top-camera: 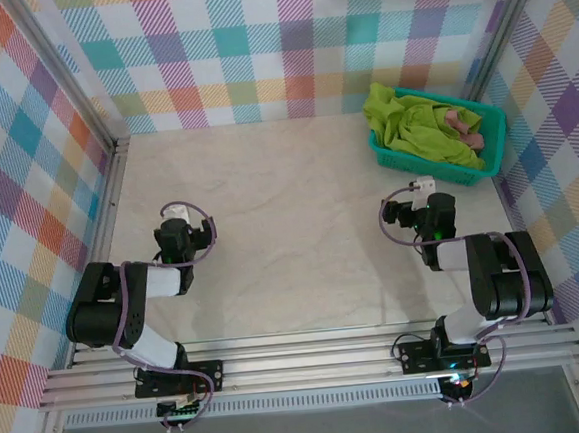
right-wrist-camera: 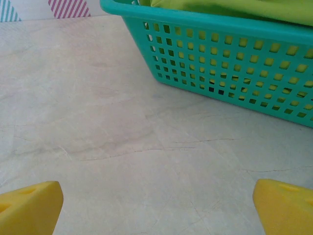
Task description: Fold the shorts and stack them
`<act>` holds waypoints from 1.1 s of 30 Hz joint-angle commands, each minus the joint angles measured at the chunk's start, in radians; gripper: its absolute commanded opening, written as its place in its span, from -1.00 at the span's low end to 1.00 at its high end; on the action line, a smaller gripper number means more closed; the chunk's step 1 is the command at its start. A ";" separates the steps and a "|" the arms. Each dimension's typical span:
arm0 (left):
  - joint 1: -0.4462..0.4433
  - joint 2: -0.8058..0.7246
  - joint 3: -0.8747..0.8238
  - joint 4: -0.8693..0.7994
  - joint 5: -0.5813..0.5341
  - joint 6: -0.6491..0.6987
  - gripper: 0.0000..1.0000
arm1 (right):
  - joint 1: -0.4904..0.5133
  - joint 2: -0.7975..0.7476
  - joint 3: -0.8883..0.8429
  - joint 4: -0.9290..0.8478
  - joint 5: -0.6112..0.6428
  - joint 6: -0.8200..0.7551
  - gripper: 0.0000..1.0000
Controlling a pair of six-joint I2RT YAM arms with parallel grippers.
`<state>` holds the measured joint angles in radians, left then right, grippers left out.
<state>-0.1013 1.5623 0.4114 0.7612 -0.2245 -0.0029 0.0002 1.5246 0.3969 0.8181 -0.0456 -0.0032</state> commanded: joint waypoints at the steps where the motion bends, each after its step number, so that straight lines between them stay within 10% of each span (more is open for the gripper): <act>1: 0.009 -0.016 0.024 0.006 0.009 0.010 1.00 | -0.003 0.011 0.018 0.005 -0.003 0.009 0.99; 27: 0.009 -0.019 0.021 0.009 0.010 0.009 1.00 | -0.003 0.004 0.019 0.004 0.001 0.012 0.99; 33: 0.008 -0.208 0.089 -0.284 -0.094 -0.042 1.00 | 0.007 -0.259 0.142 -0.450 0.038 0.071 0.99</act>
<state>-0.1013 1.4822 0.4313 0.6430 -0.2535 -0.0109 0.0013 1.3949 0.4541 0.5850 -0.0303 0.0124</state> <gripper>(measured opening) 0.999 0.994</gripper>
